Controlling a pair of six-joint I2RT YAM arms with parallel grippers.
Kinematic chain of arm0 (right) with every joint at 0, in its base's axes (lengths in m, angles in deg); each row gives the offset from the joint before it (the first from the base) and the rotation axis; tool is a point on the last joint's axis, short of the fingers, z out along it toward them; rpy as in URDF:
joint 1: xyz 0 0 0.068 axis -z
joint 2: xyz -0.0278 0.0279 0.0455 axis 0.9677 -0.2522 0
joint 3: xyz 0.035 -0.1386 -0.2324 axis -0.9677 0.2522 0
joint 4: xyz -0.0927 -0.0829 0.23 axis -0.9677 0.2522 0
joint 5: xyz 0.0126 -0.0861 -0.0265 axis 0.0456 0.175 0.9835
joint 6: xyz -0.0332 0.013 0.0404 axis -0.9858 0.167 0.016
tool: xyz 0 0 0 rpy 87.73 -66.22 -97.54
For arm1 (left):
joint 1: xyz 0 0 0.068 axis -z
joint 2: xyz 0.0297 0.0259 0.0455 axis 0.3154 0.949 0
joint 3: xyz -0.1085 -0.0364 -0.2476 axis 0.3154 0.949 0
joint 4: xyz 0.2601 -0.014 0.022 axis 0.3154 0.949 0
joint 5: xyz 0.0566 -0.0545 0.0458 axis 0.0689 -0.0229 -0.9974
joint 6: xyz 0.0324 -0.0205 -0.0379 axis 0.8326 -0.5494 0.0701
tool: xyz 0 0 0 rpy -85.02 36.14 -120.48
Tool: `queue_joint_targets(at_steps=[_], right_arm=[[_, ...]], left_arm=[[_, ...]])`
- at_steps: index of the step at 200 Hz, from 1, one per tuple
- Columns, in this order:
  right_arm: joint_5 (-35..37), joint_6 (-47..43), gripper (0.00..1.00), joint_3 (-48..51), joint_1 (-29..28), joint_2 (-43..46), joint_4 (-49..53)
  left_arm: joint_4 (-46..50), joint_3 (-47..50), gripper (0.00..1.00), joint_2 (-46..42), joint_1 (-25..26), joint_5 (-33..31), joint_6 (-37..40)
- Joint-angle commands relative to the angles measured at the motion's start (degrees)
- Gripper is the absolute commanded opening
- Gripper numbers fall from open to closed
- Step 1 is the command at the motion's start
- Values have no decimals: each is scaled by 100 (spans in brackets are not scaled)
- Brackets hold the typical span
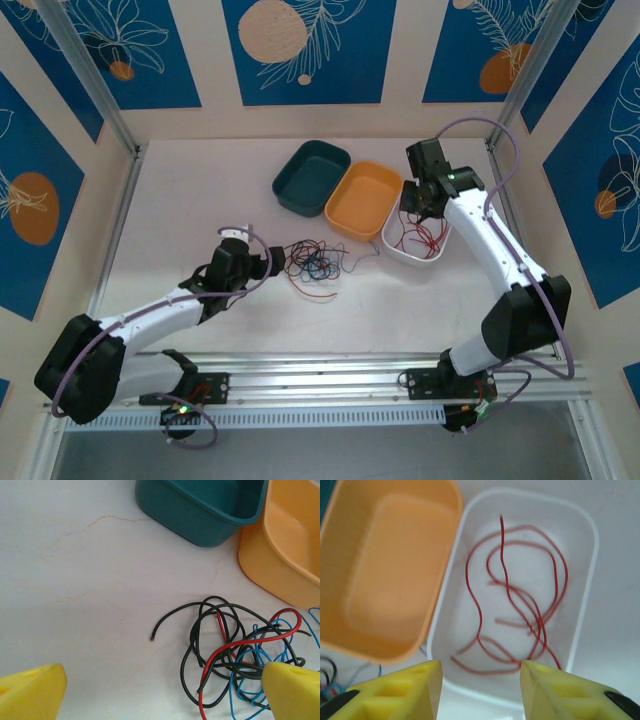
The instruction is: Untangle the cables
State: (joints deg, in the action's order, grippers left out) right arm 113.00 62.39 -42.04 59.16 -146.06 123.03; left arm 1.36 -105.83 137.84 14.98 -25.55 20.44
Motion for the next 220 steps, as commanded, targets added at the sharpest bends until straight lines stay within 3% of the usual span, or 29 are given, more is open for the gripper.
queue_joint_targets(at_steps=[1, 52, 111, 132, 173, 220], right_arm=[[-76, 435, 45, 455, 6, 224, 692], [-108, 467, 46, 1072, 197, -57, 527], [14, 42, 41, 774, 656, -811, 22], [123, -97, 37, 534, 705, -1110, 6], [-50, -171, 20, 240, 654, -1501, -92], [46, -104, 19, 54, 449, -1706, 119]], left_arm=[[-67, -5, 100, -21, -74, 25, 73], [-5, -137, 100, 101, -71, 143, 130], [-31, -104, 100, 86, -72, 220, 87], [-31, -94, 100, 69, -75, 211, 83], [-36, -103, 100, 70, -71, 211, 81], [21, -138, 100, 48, -75, 206, 82]])
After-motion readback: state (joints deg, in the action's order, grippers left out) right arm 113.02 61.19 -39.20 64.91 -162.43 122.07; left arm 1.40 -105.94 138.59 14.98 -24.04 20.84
